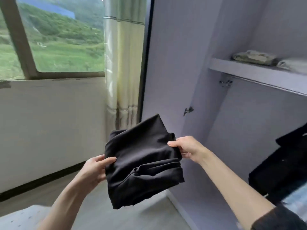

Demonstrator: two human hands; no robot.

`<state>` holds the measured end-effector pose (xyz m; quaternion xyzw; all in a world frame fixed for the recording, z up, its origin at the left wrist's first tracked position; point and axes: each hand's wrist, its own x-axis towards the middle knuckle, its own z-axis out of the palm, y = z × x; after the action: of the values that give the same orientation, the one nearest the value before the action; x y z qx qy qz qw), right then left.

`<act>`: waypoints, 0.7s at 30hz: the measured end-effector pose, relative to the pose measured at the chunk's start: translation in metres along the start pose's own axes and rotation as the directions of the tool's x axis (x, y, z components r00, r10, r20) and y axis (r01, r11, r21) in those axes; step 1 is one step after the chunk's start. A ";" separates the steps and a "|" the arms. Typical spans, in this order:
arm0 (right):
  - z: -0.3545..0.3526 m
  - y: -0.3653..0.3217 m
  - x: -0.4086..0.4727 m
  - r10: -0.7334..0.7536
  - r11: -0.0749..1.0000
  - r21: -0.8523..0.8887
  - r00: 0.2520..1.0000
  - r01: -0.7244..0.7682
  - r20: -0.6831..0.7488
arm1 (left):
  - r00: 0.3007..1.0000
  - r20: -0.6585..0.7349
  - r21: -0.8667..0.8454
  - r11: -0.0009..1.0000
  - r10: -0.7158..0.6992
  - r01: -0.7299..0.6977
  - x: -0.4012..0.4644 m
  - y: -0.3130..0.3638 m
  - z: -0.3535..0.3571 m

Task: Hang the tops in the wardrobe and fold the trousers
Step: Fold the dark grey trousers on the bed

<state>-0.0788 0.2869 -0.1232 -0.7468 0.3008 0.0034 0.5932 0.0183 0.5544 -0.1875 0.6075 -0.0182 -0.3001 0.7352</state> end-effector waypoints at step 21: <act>-0.355 -0.171 -0.127 -0.167 0.940 0.059 0.607 0.335 -0.777 | 0.543 0.775 0.042 0.830 0.323 -0.555 0.087 0.292 0.459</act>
<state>-0.2301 0.0482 0.1788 -0.6499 0.4124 -0.4244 0.4770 0.0324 0.1328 0.1670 0.5053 -0.5108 -0.3173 0.6189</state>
